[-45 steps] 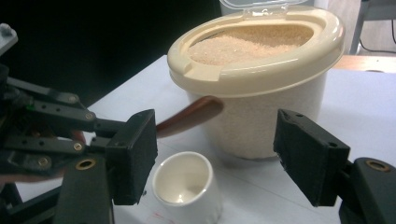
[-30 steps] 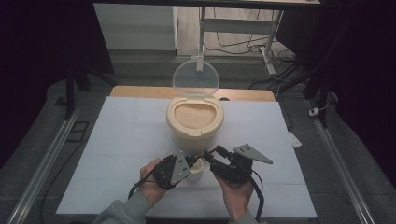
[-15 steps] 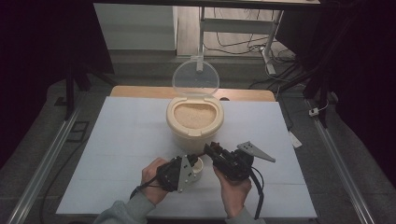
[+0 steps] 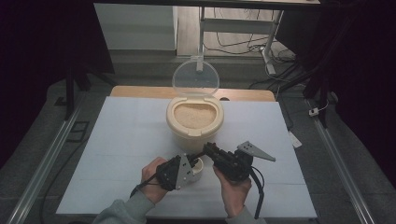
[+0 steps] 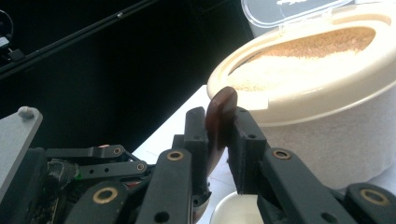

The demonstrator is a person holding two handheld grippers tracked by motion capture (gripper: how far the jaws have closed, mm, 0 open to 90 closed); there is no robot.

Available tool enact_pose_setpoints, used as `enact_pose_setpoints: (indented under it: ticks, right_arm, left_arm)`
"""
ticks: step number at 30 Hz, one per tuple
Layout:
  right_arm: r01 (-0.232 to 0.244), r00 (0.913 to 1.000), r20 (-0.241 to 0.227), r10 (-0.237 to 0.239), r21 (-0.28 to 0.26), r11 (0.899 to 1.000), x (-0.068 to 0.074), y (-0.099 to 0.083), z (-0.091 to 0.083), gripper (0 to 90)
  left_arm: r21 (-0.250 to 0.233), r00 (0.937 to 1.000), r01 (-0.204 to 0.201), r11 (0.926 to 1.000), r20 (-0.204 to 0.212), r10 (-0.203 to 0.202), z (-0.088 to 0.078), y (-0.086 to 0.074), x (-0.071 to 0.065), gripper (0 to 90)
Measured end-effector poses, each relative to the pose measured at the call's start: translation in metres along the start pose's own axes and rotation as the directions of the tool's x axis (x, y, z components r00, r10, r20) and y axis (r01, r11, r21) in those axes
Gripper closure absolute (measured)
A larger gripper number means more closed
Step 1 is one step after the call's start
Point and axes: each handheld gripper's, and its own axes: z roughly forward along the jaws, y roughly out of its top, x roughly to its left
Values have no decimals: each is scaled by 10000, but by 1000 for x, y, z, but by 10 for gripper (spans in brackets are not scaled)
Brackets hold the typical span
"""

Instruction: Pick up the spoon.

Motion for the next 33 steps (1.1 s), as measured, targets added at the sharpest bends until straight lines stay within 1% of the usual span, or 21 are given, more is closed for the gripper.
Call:
enact_pose_setpoints:
  ticks: [7,8,9,10,11,12,13,14,15,16,17,21,22,23,24,25,26,27,28,31,33]
  right_arm:
    - [243,9995,-212,-248,-226,9994,0,1,-2,801]
    - [284,9993,-223,-289,-250,9993,0,1,-3,804]
    - [283,9993,-252,-290,-282,9992,0,2,-4,808]
    - [285,9991,-309,-295,-346,9990,0,2,-4,817]
    - [289,9989,-357,-303,-400,9988,0,3,-5,831]
    - [325,9986,-396,-344,-474,9983,0,3,-6,835]
    - [346,9985,-397,-365,-475,9983,0,4,-7,836]
    - [371,9985,-383,-390,-498,9981,0,5,-7,837]
    - [381,9985,-383,-402,-548,9978,-1,6,-8,837]
    - [412,9984,-372,-434,-585,9974,-1,6,-9,837]
    - [413,9984,-355,-435,-599,9973,-1,7,-10,838]
    - [414,9985,-338,-441,-766,9962,-4,11,-15,838]
    - [414,9985,-338,-441,-766,9962,-4,11,-15,838]
    - [425,9985,-307,-453,-884,9952,-6,14,-19,838]
    - [425,9985,-307,-453,-884,9952,-6,14,-19,838]
    - [451,9984,-288,-483,-1021,9938,-7,17,-23,838]
    - [465,9984,-274,-498,-1106,9928,-8,19,-25,838]
    - [495,9983,-259,-528,-1146,9922,-8,21,-26,838]
    - [495,9983,-259,-528,-1146,9922,-8,21,-26,838]
    - [520,9982,-235,-556,-1326,9898,-11,25,-32,838]
    - [532,9981,-227,-569,-1390,9889,-13,27,-34,838]
  left_arm:
    - [-198,9995,173,9997,258,-168,-2,1,2,772]
    - [-248,9992,248,9994,325,-240,-2,1,3,769]
    - [-318,9978,423,9986,520,-406,-3,1,4,765]
    - [-318,9978,423,9986,520,-406,-3,1,4,751]
    - [-379,9967,516,9979,652,-491,-4,1,5,733]
    - [-596,9917,856,9945,1017,-793,-8,0,8,708]
    - [-687,9878,1089,9917,1191,-1002,-11,-1,11,681]
    - [-687,9878,1089,9917,1191,-1002,-11,-1,11,659]
    - [-782,9734,1724,9819,1662,-1577,-17,-3,18,637]
    - [-782,9734,1724,9819,1662,-1577,-17,-3,18,611]
    - [-723,9541,2335,9697,2095,-2141,-22,-8,27,585]
    - [-642,9153,3362,9396,2574,-3099,-36,-25,42,490]
    - [-642,9153,3362,9396,2574,-3099,-36,-25,42,471]
    - [-492,8942,3764,9251,2806,-3489,-43,-36,50,453]
    - [-492,8942,3764,9251,2806,-3489,-43,-36,50,428]
    - [-401,8847,3924,9189,2899,-3651,-45,-42,53,411]
    - [-322,8748,4143,9096,2899,-3882,-51,-54,57,401]
    - [-322,8748,4143,9096,2899,-3882,-51,-54,57,388]
    - [-233,8706,4232,9057,2874,-3994,-53,-60,59,388]
    - [52,8622,4415,8972,2742,-4259,-59,-78,63,340]
    - [286,8545,4556,8897,2661,-4461,-61,-89,66,319]
